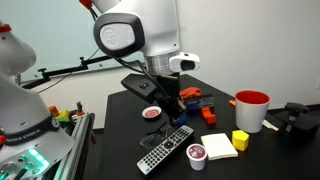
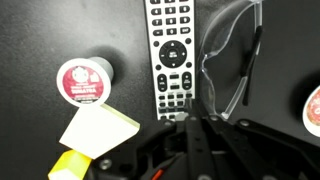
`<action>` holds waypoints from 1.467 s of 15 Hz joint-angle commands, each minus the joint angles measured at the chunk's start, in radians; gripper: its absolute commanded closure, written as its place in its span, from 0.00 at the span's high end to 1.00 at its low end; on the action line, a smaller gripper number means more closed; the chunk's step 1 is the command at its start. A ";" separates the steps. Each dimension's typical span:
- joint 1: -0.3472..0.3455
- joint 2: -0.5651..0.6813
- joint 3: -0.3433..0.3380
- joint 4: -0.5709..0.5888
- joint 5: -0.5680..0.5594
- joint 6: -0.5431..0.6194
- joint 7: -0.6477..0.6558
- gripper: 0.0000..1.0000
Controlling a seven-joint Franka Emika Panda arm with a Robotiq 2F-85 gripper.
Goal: Press a button on the remote
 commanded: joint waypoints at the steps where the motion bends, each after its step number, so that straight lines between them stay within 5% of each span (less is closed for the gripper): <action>1: -0.029 -0.008 0.033 -0.007 0.076 0.038 -0.083 0.00; 22: -0.083 0.092 0.067 0.017 0.033 0.139 -0.082 0.00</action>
